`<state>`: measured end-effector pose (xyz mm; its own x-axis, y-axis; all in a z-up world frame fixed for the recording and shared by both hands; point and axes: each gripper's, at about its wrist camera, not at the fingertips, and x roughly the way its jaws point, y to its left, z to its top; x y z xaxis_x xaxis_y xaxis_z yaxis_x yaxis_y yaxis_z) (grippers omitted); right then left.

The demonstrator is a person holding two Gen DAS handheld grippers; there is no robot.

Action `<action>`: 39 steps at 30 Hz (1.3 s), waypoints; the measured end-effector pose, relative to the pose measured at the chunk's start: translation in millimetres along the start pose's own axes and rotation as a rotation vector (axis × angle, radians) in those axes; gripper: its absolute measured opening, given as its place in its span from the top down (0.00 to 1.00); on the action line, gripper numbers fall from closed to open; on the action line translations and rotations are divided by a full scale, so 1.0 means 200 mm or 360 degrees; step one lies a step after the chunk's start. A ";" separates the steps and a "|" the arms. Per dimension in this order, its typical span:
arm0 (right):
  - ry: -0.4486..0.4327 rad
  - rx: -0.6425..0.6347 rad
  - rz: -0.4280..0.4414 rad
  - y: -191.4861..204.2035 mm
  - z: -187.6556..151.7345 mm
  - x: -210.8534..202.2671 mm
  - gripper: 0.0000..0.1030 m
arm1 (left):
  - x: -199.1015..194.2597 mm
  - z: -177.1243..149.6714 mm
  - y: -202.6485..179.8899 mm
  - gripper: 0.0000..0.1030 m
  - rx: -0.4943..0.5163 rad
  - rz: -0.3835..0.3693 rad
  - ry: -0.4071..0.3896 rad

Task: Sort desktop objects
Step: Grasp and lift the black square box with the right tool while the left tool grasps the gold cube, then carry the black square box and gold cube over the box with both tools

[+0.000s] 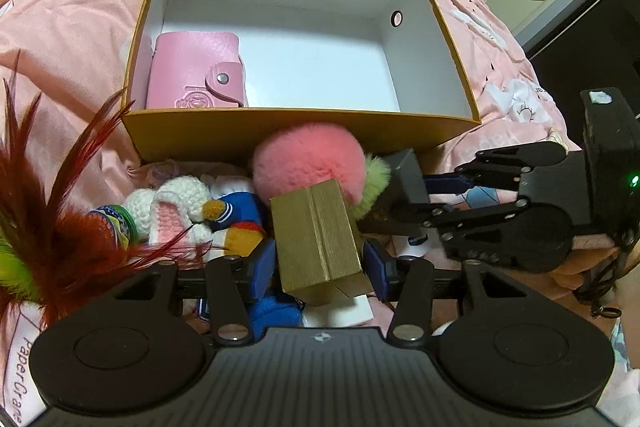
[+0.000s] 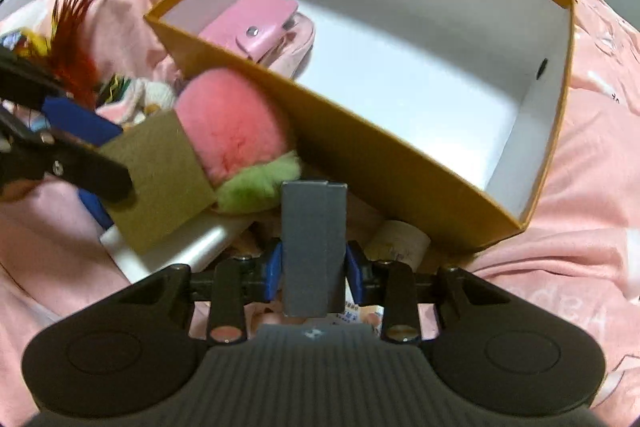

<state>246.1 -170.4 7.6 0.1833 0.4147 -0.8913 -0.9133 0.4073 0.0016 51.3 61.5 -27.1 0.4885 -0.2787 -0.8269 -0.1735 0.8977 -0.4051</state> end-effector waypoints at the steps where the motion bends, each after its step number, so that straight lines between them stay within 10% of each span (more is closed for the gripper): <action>1: -0.0005 0.0022 0.0004 0.00 0.00 -0.01 0.66 | -0.02 0.00 0.00 0.47 0.0004 -0.0015 -0.0009; 19: -0.0395 0.0439 0.0364 -0.20 0.21 -0.47 0.66 | -0.37 0.24 0.00 0.49 -0.0022 -0.0090 -0.0365; 39: -0.0382 0.1006 0.0428 -0.42 0.83 0.33 0.66 | -0.28 0.74 0.27 0.49 -0.0119 0.0178 -0.0628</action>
<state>394.7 -41.6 23.9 0.1229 0.7043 -0.6992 -0.5667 0.6282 0.5332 141.7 175.5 55.7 0.7509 -0.0154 -0.6603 -0.2986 0.8838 -0.3602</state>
